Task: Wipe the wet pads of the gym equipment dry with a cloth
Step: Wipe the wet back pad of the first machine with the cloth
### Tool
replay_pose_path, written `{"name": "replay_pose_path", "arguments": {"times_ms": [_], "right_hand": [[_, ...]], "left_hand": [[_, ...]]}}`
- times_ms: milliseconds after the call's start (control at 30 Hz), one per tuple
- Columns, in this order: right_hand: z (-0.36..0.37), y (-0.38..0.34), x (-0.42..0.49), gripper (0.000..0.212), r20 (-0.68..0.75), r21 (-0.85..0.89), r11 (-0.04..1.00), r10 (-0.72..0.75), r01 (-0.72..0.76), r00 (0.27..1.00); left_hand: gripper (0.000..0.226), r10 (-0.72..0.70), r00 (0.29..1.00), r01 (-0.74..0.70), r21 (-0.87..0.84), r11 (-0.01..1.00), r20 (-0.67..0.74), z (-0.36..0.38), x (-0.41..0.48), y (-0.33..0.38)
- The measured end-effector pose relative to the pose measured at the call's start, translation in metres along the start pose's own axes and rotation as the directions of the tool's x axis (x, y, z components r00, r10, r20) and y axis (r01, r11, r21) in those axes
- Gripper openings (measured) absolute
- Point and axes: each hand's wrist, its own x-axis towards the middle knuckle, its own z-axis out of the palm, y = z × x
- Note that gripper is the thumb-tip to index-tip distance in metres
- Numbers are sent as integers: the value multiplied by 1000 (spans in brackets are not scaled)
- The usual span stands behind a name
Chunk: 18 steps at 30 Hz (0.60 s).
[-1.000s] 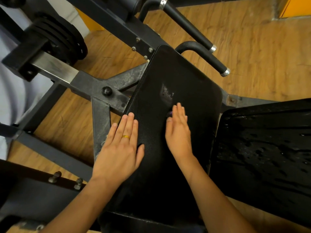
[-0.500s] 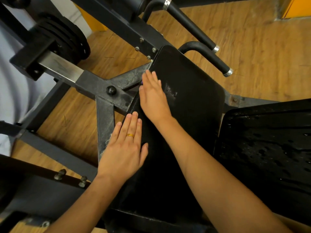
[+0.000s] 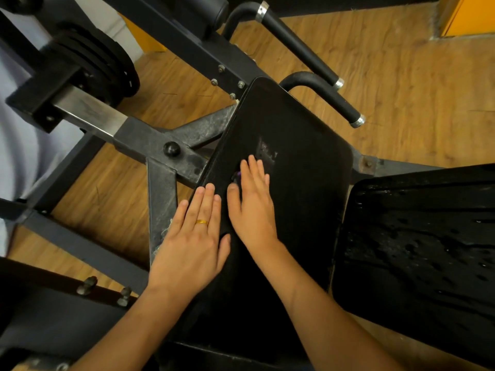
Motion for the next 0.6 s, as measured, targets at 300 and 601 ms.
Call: {"name": "replay_pose_path", "arguments": {"times_ms": [300, 601], "right_hand": [[-17, -7, 110, 55, -42, -31, 999, 37, -38, 998], [-5, 30, -65, 54, 48, -44, 995, -91, 93, 995]], "left_hand": [[73, -12, 1000, 11, 11, 1000, 26, -1, 1, 0], [73, -7, 1000, 7, 10, 1000, 10, -1, 1, 1]]}}
